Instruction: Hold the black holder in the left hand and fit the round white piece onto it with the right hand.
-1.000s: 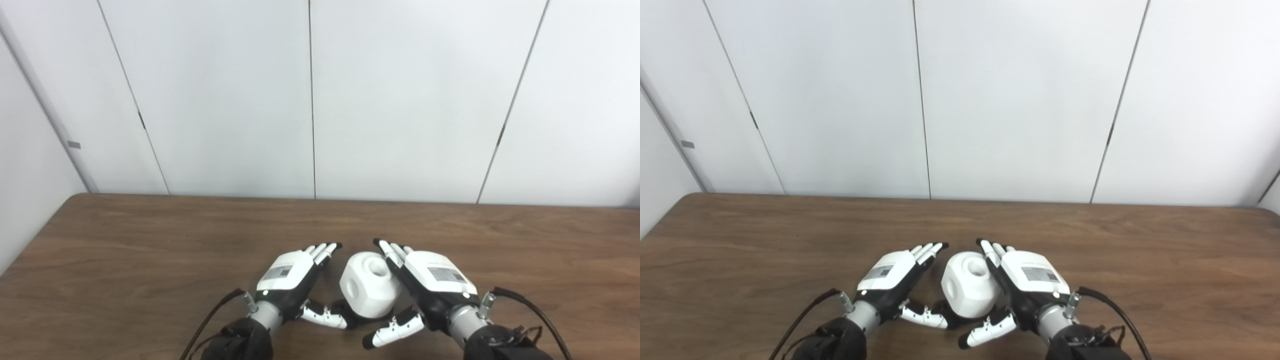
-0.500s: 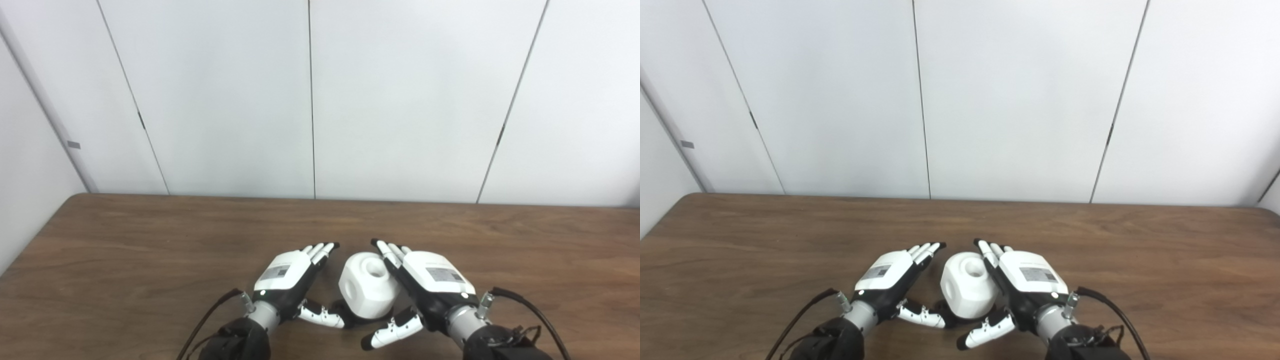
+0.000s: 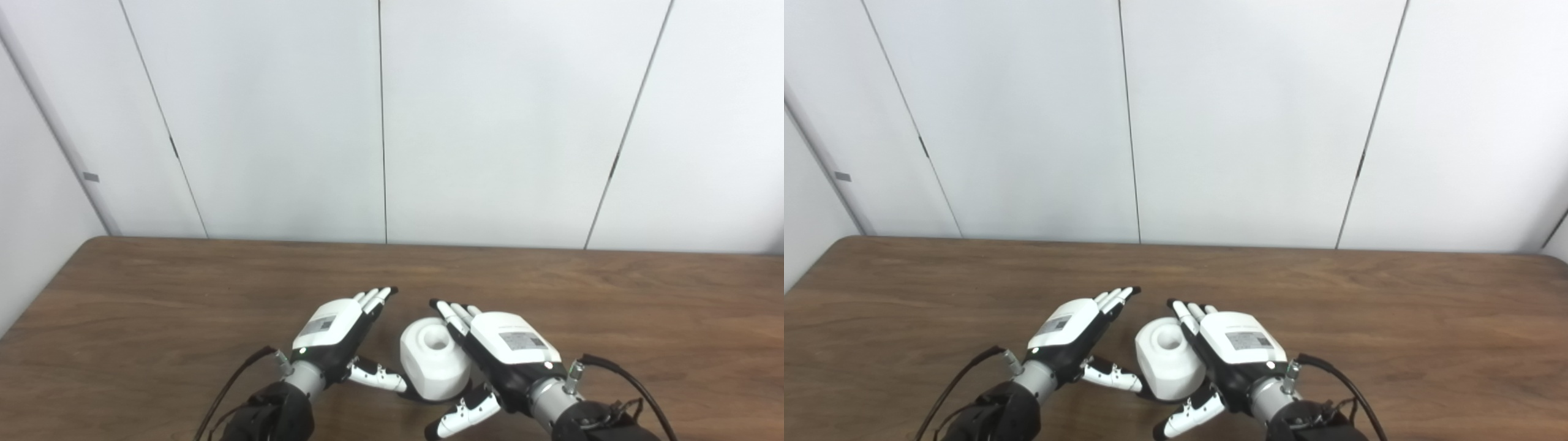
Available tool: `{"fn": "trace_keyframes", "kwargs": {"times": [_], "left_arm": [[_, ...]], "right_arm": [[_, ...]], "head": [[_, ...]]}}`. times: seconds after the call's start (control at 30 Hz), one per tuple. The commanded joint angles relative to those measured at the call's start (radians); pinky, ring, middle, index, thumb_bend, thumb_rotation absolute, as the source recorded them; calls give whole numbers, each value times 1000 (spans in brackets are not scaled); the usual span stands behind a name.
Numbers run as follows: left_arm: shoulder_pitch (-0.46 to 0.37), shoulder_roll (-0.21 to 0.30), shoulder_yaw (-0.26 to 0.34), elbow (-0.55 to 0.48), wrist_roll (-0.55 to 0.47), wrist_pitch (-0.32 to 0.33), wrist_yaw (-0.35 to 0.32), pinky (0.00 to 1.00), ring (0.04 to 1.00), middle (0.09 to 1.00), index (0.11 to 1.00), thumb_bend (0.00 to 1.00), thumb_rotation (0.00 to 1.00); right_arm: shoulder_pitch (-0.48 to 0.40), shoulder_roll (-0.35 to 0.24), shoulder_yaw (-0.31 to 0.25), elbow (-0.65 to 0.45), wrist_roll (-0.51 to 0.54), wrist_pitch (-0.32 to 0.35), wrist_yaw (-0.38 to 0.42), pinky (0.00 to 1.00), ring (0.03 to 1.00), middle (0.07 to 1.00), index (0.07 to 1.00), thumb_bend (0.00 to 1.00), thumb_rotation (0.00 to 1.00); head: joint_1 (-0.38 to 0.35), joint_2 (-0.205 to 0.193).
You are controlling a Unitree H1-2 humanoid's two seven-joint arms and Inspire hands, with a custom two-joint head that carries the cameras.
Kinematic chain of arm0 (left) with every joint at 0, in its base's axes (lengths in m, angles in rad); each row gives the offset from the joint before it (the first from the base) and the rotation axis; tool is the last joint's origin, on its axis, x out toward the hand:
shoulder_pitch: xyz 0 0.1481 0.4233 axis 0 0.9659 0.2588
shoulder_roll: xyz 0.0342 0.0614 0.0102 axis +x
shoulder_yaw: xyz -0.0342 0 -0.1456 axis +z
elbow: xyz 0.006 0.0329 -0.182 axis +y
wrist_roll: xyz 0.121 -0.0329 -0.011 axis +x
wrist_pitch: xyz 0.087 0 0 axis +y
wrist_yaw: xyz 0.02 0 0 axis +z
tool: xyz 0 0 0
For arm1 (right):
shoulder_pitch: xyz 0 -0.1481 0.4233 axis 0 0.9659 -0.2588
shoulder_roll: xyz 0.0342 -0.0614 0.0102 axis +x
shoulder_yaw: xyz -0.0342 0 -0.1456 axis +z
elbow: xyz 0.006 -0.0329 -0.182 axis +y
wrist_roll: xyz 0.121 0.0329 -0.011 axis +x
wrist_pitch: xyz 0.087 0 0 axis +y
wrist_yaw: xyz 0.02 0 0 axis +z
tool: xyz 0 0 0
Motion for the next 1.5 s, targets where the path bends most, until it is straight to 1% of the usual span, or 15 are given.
{"fn": "trace_keyframes", "kwargs": {"times": [0.0,0.13,0.3,0.53,0.63,0.83,1.0,1.13,1.23,1.33,1.47], "left_arm": [[-24,7,11,-53,3,5,11,1000,1000,1000,1000,1000,427],[-19,8,14,-64,-3,13,9,1000,1000,1000,1000,1000,434],[-14,8,23,-76,-15,24,4,1000,1000,1000,1000,1000,420],[-9,3,30,-73,-24,20,14,1000,1000,1000,1000,1000,413],[-9,1,31,-74,-24,26,9,1000,1000,1000,1000,1000,399],[-9,-2,28,-71,-21,32,11,1000,1000,1000,1000,1000,396],[-9,-5,25,-68,-17,36,15,1000,1000,1000,1000,1000,407],[-9,-5,24,-66,-17,39,17,1000,1000,1000,1000,1000,403],[-8,-3,27,-66,-21,42,19,1000,1000,1000,1000,1000,400],[-8,2,34,-85,-23,67,-1,1000,1000,1000,1000,1000,386],[-5,19,48,-94,-39,61,0,1000,1000,1000,1000,1000,368]], "right_arm": [[-34,3,6,-28,9,-23,-9,645,1000,1000,1000,1000,485],[-35,-4,5,-27,10,-21,-8,644,1000,1000,1000,1000,487],[-46,-21,-3,-40,4,-21,0,649,1000,1000,1000,1000,486],[-89,-45,-25,-90,-1,-19,59,640,1000,1000,1000,1000,490],[-100,-49,-35,-110,2,-16,86,653,1000,1000,1000,1000,489],[-114,-59,-58,-135,15,-20,112,664,1000,1000,1000,1000,503],[-126,-66,-71,-153,26,-27,123,653,1000,1000,1000,1000,478],[-137,-70,-75,-168,21,-25,147,657,1000,1000,1000,1000,483],[-148,-78,-88,-177,29,-26,154,662,1000,1000,1000,1000,493],[-163,-97,-114,-190,53,-23,159,661,1000,1000,1000,1000,499],[-179,-129,-152,-192,68,-17,165,657,1000,1000,1000,1000,527]], "head": [[2,1],[2,-2],[-2,-3],[-4,-6],[-4,-6],[0,-6],[5,-7],[5,-9],[4,-13],[6,-15],[4,-20]]}}
